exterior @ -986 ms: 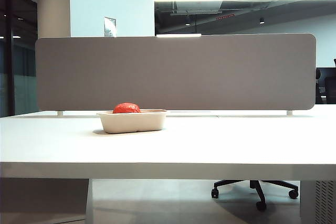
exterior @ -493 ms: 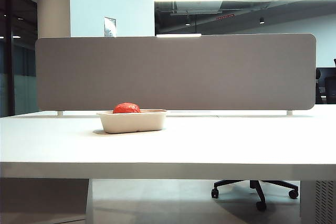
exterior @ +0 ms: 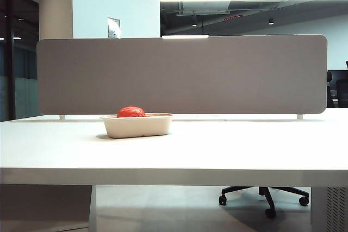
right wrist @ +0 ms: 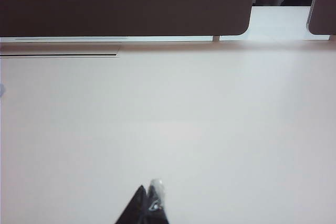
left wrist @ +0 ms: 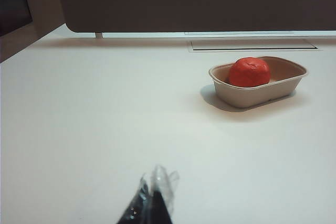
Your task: Pick up the orange and place it into the paper lunchbox.
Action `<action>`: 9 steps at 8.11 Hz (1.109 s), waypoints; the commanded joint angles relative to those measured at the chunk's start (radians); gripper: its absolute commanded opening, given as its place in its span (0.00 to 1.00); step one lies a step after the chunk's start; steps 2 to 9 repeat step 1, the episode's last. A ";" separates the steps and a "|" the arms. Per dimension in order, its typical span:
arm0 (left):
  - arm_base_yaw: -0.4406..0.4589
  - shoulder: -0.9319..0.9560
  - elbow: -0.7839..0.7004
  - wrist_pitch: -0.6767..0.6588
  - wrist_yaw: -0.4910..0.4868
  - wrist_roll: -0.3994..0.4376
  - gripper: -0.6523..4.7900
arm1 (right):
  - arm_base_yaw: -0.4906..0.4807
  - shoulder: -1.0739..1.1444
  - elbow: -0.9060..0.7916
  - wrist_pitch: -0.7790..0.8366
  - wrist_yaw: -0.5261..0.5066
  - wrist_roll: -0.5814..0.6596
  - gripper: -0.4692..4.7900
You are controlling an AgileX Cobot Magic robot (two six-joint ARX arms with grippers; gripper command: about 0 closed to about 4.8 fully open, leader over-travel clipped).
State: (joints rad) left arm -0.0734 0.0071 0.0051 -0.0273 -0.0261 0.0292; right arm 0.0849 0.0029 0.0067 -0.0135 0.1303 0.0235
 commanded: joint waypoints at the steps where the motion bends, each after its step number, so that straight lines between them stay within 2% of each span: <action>1: 0.003 -0.003 -0.002 0.006 0.004 0.000 0.11 | 0.000 0.000 -0.003 0.018 0.003 0.003 0.09; 9: 0.003 -0.003 -0.002 0.006 0.004 0.000 0.11 | 0.000 0.000 -0.003 0.018 0.003 0.003 0.09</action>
